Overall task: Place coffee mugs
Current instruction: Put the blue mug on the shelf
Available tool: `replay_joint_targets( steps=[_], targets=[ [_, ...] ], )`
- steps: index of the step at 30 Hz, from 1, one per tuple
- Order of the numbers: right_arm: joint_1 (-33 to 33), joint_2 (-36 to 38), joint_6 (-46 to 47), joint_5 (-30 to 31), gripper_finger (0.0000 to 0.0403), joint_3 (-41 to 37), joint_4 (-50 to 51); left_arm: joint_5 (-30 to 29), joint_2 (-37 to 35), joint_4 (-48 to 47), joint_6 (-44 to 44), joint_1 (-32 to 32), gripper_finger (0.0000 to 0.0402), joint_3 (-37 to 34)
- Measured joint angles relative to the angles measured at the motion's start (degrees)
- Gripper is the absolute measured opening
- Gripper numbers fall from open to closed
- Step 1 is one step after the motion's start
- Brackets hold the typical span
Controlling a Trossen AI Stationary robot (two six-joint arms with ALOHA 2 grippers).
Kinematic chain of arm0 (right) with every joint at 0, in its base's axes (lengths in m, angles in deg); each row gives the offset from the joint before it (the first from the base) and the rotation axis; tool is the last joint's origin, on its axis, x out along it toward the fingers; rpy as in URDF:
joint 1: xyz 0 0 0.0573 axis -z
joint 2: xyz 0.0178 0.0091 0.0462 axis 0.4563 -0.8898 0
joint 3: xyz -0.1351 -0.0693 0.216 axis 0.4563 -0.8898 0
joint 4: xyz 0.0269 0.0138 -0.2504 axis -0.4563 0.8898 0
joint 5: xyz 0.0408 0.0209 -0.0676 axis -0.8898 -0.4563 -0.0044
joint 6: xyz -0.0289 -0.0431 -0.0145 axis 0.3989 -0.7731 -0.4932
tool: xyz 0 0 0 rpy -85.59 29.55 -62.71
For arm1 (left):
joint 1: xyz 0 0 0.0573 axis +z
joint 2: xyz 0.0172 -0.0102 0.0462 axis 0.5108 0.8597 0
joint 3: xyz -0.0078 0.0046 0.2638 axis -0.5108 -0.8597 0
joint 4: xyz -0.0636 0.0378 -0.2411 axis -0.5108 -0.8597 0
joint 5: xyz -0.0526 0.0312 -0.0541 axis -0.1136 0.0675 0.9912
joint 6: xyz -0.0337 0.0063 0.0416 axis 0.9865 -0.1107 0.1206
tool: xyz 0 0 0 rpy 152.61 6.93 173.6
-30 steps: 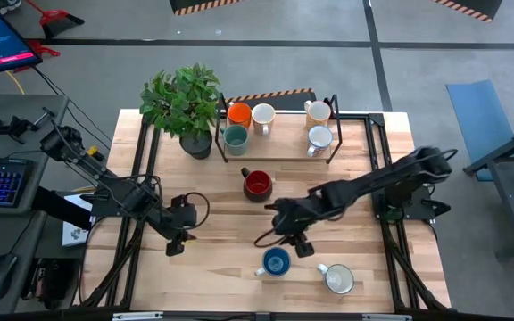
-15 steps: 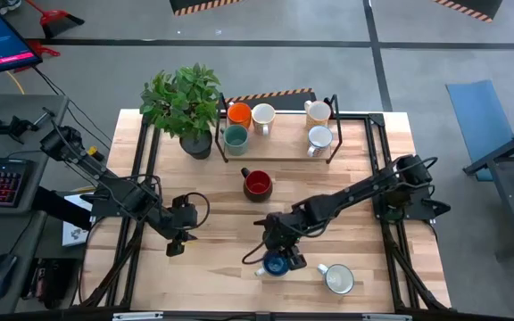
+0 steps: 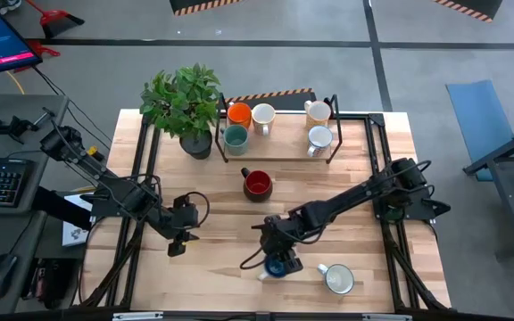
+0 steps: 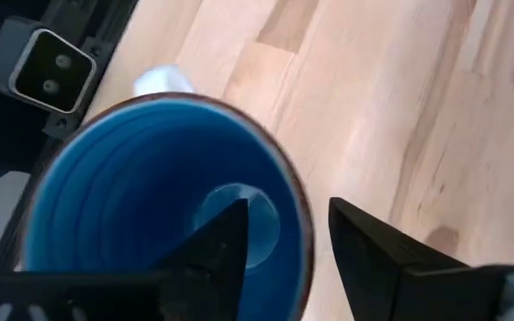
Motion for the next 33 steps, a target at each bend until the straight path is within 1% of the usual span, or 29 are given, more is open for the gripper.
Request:
replay_joint_targets(
  steps=[4,7,10,14,16,22,28,30,33],
  targets=[
    [0.0,-0.3,0.0,0.2,0.0141,0.0,-0.1,-0.2,0.0,0.1,0.0,0.0,0.0172,0.0],
    [0.0,-0.4,0.0,1.3,0.0127,0.0,0.0,-0.2,0.0,0.0,0.0,0.0,0.0172,0.0],
    [0.0,-0.4,1.4,2.0,0.0095,0.0,-0.1,-0.2,0.0,0.0,0.0,0.0,0.0172,0.0],
    [0.1,-0.4,3.9,4.5,0.0028,0.0,0.0,-0.2,0.0,0.0,-0.5,0.0,0.0172,0.0],
    [0.1,-0.4,3.8,5.5,0.001,0.0,-0.1,-0.6,0.0,0.0,-1.2,0.0,0.0172,0.0],
    [-0.1,-0.4,3.4,8.2,0.0004,0.0,-1.7,-1.7,0.0,0.0,-2.2,0.0,0.0172,0.0],
    [0.8,0.3,4.7,16.5,0.0002,0.1,-1.0,-1.7,0.0,0.0,-2.0,0.0,0.0172,0.0],
    [0.9,0.6,4.8,18.8,0.0001,1.7,1.3,-1.7,0.0,0.0,-2.0,0.0,0.0172,0.0],
    [1.1,1.4,2.8,21.4,0.0001,6.9,5.7,-1.7,0.0,0.0,-2.0,0.0,0.0172,0.0]
  ],
)
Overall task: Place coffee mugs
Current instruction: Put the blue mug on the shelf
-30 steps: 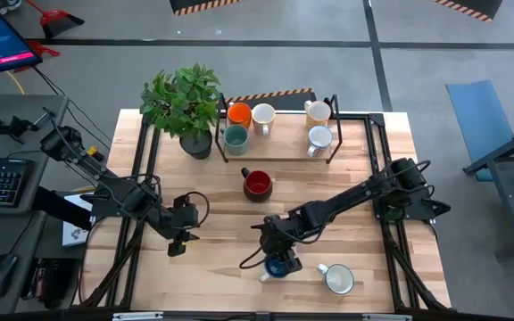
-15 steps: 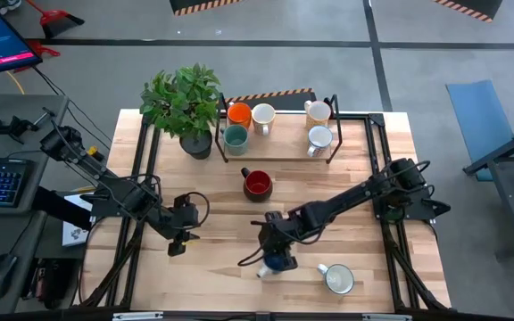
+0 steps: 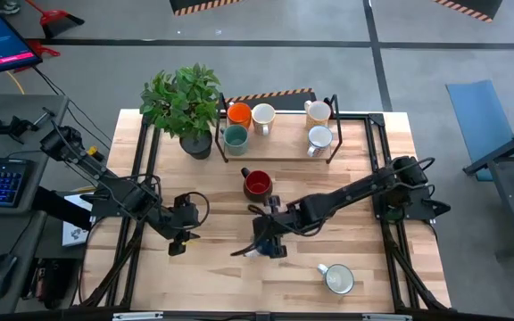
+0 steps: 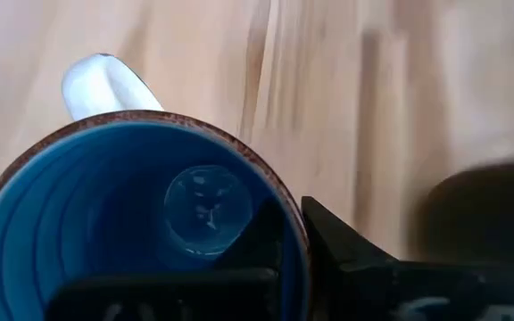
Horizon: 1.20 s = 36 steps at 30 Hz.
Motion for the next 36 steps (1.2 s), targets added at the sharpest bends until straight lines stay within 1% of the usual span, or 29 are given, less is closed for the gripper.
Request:
replay_joint_targets(
  steps=[4,8,12,15,19,23,28,34,36],
  targets=[
    [0.0,0.3,-4.2,2.4,0.0001,9.2,11.7,0.0,0.0,0.1,0.0,0.0,0.0172,0.0],
    [1.0,0.3,-6.0,8.3,0.0,19.1,24.2,0.0,0.0,0.1,0.0,0.0,0.0172,0.0],
    [3.3,0.3,-6.5,14.7,0.0,27.9,35.4,0.0,0.0,0.1,-0.2,0.0,0.0172,0.0],
    [6.2,0.3,-7.6,16.5,0.0,33.3,40.9,-0.4,0.0,0.1,-0.2,0.0,0.0172,0.0],
    [12.0,0.3,-11.0,14.3,0.0,37.3,44.3,-1.1,0.0,0.1,-0.2,0.0,0.0172,0.0],
    [18.5,0.3,-15.5,9.7,0.0,38.7,45.6,-1.6,0.0,0.2,-0.2,0.0,0.0172,0.0],
    [26.7,0.3,-21.6,5.7,0.0,38.2,45.9,-1.6,0.0,0.2,-0.2,0.0,0.0172,0.0],
    [34.9,0.2,-25.8,1.1,0.0,35.9,42.6,-3.3,0.0,0.3,-0.6,0.0,0.0172,0.0],
    [37.0,0.2,-26.8,-0.9,0.0,34.2,40.0,-3.5,0.0,0.4,-0.6,0.0,0.0172,0.0]
  ],
)
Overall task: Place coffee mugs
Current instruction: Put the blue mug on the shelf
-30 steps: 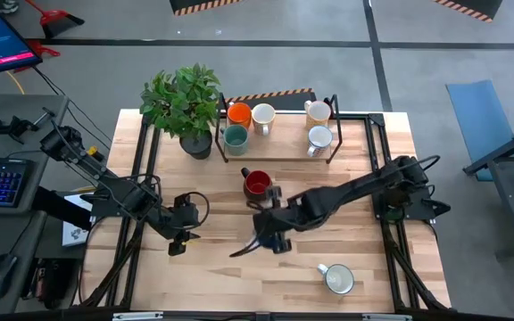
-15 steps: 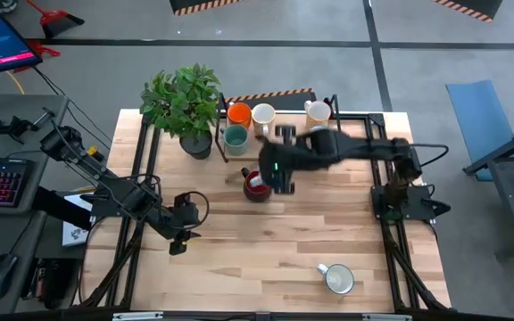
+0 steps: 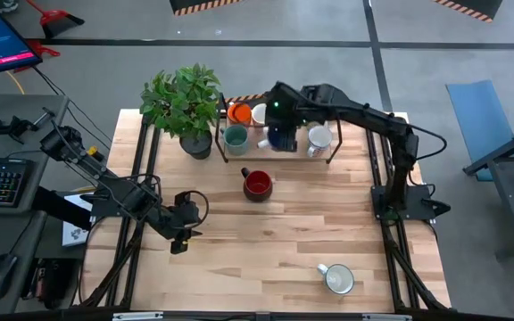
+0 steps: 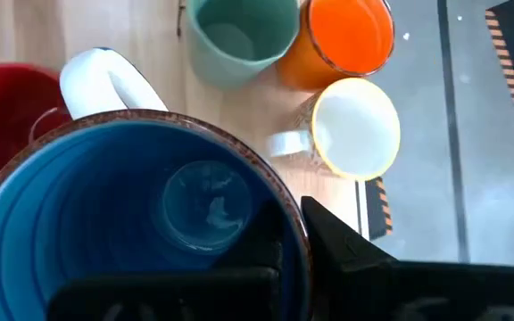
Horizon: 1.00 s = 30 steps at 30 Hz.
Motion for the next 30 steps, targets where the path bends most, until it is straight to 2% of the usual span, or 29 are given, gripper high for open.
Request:
replay_joint_targets(
  steps=[7,17,22,30],
  targets=[
    [4.4,0.0,-2.7,-6.0,0.0,-9.1,-10.5,0.0,0.0,0.0,0.0,0.0,0.0172,0.0],
    [5.4,0.0,-4.8,-7.0,0.0,-20.2,-21.3,0.0,0.0,0.1,0.0,0.0,0.0172,0.0],
    [5.7,0.0,-5.0,-7.0,0.0,-22.9,-23.3,-0.5,0.0,0.2,0.0,0.0,0.0172,0.0],
    [7.6,0.0,-4.8,-5.2,0.0,-23.0,-21.1,-0.6,0.0,0.5,0.0,0.0,0.0172,0.0]
  ],
)
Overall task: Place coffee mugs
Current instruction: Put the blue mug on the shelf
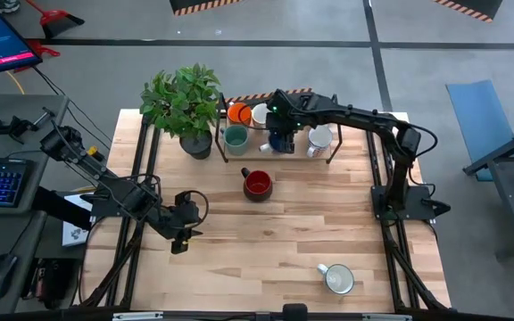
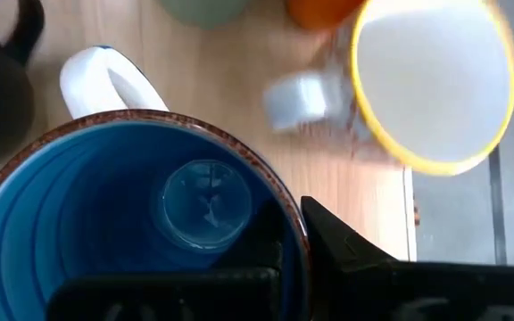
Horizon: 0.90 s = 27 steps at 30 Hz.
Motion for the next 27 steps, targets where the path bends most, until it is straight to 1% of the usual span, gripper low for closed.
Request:
replay_joint_targets(
  steps=[6,12,20,27],
  targets=[
    [2.2,-0.4,0.3,1.8,0.0,0.0,4.4,0.0,0.0,0.1,0.0,0.0,0.0172,0.0],
    [4.7,-0.4,0.5,2.4,0.0,0.0,3.8,0.0,0.0,0.5,0.2,0.0,0.0172,0.0],
    [8.7,-0.4,4.7,2.6,0.0,0.0,3.4,0.0,0.0,1.6,0.1,0.0,0.0172,0.0],
    [10.3,-0.4,4.0,2.5,0.0,0.0,1.4,0.0,0.0,1.6,0.0,0.0,0.0172,0.0]
  ],
)
